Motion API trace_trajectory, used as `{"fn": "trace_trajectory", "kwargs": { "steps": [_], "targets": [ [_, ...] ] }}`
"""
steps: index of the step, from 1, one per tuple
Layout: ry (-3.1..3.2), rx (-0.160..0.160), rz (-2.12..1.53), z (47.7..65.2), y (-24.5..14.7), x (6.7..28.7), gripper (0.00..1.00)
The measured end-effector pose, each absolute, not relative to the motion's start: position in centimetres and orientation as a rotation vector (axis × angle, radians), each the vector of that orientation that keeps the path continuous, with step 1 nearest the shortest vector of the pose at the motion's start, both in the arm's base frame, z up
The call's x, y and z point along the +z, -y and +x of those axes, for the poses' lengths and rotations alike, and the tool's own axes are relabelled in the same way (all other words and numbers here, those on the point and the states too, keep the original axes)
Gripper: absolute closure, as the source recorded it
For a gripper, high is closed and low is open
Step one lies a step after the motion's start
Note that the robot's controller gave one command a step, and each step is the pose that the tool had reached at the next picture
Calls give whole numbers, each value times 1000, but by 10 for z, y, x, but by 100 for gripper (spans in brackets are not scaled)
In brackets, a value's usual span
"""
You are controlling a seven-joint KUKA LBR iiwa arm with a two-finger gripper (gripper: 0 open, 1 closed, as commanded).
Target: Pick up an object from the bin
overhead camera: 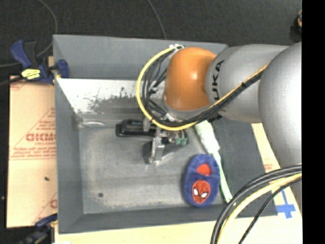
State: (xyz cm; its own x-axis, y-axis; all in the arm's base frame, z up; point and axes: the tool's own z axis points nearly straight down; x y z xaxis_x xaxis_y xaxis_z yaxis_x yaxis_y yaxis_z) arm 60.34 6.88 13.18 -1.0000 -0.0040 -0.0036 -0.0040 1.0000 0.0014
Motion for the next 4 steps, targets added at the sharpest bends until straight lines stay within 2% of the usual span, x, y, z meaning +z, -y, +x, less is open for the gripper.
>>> {"fn": "trace_trajectory", "kwargs": {
  "steps": [1, 2, 3, 4],
  "targets": [
    [-3119, 0, -343, 606, -21, 90, 0],
    [-3129, 1, -163, 629, 6, 124, 0],
    [-3112, -5, -282, 616, 3, 103, 0],
    [-3113, -5, -145, 637, -4, 79, 0]
  ]
}}
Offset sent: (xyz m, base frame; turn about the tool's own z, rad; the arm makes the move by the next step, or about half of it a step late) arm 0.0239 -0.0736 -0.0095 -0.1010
